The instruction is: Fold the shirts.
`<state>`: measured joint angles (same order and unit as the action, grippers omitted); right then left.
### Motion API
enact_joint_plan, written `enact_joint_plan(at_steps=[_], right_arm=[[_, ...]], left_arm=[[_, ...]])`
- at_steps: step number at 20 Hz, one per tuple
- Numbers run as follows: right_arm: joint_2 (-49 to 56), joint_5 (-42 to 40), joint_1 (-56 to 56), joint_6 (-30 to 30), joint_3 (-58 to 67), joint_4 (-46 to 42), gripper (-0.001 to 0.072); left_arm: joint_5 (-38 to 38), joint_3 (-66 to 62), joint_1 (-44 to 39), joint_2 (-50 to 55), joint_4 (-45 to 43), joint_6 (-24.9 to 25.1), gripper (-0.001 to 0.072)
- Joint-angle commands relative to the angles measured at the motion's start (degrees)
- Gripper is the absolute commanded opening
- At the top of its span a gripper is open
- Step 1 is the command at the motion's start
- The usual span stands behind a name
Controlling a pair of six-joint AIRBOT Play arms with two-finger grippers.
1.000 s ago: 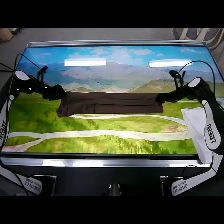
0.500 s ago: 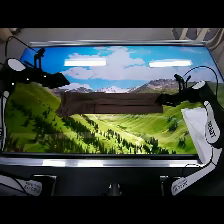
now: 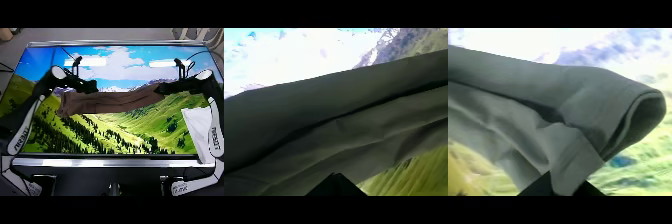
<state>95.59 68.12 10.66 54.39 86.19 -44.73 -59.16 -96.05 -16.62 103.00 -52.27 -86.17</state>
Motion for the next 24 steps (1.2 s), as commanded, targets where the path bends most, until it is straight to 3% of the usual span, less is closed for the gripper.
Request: enact_joint_plan(at_steps=[1, 6, 10, 12, 17, 22, 23, 24], right_arm=[[-10.6, 5.5, -2.7, -0.4, 0.2, 1.9, 0.0021], [-24.6, 5.4, -5.6, 4.5, 0.2, 2.1, 0.0022], [-26.4, 4.8, -5.6, 5.9, 0.2, 2.2, 0.0023], [-25.1, 2.1, -6.0, 5.8, 0.2, 4.3, 0.0023], [-14.2, -9.2, -18.3, 2.4, 0.2, 13.7, 0.0023], [3.3, -23.5, -35.5, -5.6, 0.2, 33.5, 0.0027], [6.4, -25.1, -37.9, -7.6, 0.2, 37.7, 0.0081], [9.0, -25.5, -39.6, -9.3, 0.2, 41.9, 0.0332]], left_arm=[[5.2, -0.8, -5.9, 6.9, 12.3, -0.6, 0.0022], [5.9, -2.2, -11.1, 14.9, 27.4, 1.4, 0.0022], [9.0, -2.2, -12.2, 15.9, 39.4, 10.3, 0.0020], [7.7, -2.3, -8.3, 12.8, 36.8, 12.3, 0.0017], [6.7, -2.3, 7.6, -5.4, 18.3, 9.2, 0.0017], [2.9, -2.3, 19.5, -21.7, 15.9, 9.0, 0.0019], [2.0, -2.3, 20.2, -23.8, 15.4, 9.1, 0.0019], [1.1, -2.3, 20.4, -25.3, 14.6, 9.1, 0.0019]])
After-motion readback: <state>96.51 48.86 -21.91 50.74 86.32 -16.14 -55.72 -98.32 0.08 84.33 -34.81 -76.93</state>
